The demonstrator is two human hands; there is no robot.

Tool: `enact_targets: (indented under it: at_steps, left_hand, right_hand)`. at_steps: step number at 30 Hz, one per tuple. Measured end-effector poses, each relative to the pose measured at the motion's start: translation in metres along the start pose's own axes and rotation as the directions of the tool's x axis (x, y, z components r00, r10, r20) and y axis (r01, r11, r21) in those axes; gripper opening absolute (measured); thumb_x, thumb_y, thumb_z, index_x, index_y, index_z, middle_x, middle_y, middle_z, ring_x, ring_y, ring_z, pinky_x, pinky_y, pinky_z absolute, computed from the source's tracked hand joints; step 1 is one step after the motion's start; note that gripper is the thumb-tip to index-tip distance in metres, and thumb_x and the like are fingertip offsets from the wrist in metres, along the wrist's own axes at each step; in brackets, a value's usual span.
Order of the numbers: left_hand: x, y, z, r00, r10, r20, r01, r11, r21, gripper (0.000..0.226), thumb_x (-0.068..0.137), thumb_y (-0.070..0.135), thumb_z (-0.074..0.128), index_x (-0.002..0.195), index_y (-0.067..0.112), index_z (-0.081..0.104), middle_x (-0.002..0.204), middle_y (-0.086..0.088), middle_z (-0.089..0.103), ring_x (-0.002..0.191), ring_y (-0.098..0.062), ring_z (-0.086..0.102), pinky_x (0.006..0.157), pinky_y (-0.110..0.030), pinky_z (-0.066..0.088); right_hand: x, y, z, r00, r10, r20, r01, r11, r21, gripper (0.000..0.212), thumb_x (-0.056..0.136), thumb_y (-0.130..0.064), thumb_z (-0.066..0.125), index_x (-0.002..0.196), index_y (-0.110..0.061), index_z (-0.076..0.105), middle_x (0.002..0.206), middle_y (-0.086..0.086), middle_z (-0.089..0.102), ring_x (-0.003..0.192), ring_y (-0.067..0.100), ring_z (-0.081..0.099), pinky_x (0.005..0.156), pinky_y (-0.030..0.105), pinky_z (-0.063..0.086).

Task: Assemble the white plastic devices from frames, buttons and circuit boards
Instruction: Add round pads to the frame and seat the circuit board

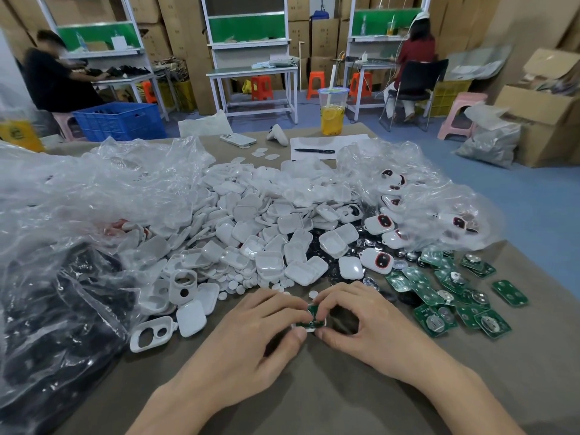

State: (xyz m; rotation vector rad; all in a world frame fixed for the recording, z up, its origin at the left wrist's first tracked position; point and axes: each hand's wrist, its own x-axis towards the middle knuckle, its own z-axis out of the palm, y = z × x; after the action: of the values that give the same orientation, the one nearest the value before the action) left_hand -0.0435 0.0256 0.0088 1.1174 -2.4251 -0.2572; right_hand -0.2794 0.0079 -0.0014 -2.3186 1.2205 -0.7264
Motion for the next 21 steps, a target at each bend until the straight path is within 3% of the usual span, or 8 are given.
enact_targets:
  at_steps: [4,8,15,21]
  left_hand:
    - [0.0017,0.0000,0.0007,1.000,0.014,0.009,-0.015,0.999,0.053,0.026,0.103,0.041,0.047,0.117,0.032,0.067,0.125,0.025,0.058,0.120,0.000,0.049,0.100,-0.027,0.042]
    - [0.0044,-0.0001,-0.0003,1.000,0.028,0.007,-0.029,0.994,0.105,0.026,0.104,0.042,0.045,0.116,0.032,0.066,0.124,0.023,0.059,0.117,-0.004,0.051,0.098,-0.030,0.044]
    - [0.0079,0.0009,0.0017,0.996,0.071,0.058,-0.079,0.985,0.153,0.029,0.104,0.042,0.044,0.124,0.033,0.062,0.130,0.021,0.055,0.120,-0.009,0.048,0.099,-0.031,0.043]
    - [0.0073,-0.0009,0.0027,0.994,0.092,0.053,-0.100,0.982,0.161,0.030,0.104,0.044,0.044,0.126,0.033,0.061,0.132,0.023,0.055,0.121,-0.008,0.046,0.100,-0.030,0.041]
  right_hand:
    - [0.0011,0.0006,-0.0003,1.000,0.024,0.006,-0.024,1.000,0.004,0.021,0.084,-0.048,0.069,0.100,-0.050,0.056,0.114,-0.031,0.057,0.116,-0.003,0.047,0.096,0.011,0.031]
    - [0.0016,0.0012,-0.0005,0.997,0.068,-0.022,-0.067,0.997,0.040,0.031,0.080,-0.047,0.072,0.105,-0.051,0.054,0.112,-0.044,0.047,0.110,-0.009,0.046,0.085,0.003,0.031]
    - [0.0036,-0.0033,-0.0009,0.997,0.065,-0.030,-0.063,0.996,0.069,0.044,0.075,-0.056,0.063,0.117,-0.050,0.049,0.117,-0.045,0.050,0.112,-0.007,0.050,0.089,0.004,0.033]
    - [0.0025,-0.0007,-0.0012,0.997,0.068,-0.020,-0.067,0.997,0.050,0.041,0.082,-0.039,0.075,0.118,-0.042,0.056,0.117,-0.045,0.048,0.113,-0.006,0.049,0.091,0.005,0.032]
